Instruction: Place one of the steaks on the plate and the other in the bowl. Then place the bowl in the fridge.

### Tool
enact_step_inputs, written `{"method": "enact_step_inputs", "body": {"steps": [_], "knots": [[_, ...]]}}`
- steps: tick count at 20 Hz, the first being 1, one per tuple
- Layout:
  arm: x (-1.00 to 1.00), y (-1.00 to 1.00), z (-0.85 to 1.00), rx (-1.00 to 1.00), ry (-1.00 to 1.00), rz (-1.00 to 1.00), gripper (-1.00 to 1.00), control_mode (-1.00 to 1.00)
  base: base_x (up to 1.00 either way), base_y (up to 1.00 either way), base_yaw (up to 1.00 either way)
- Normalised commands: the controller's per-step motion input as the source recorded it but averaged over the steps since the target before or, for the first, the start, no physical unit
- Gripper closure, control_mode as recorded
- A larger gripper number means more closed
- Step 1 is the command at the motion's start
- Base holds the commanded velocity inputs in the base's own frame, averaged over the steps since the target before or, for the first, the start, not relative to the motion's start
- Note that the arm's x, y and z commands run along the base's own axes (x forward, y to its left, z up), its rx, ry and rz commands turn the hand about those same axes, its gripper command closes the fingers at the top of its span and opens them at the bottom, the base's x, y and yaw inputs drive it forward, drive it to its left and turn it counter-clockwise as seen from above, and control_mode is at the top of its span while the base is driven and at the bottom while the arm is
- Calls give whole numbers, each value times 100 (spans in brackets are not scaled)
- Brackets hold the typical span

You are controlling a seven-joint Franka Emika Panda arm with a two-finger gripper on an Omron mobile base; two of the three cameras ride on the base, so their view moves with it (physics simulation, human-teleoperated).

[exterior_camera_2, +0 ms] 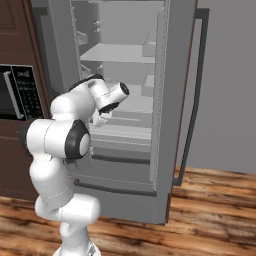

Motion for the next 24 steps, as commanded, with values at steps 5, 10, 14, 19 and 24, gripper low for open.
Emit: {"method": "enact_step_inputs", "body": {"steps": [5,10,14,19,24], "knots": [[5,21,-5,5,21,19,-100,-100,0,0,0],[-9,48,-21,7,26,13,-100,-100,0,0,0],[-56,83,-21,2,20,6,-100,-100,0,0,0],[-92,100,-23,0,8,0,-100,-100,0,0,0],[-82,100,-8,-1,-1,-27,-100,-100,0,0,0]]}}
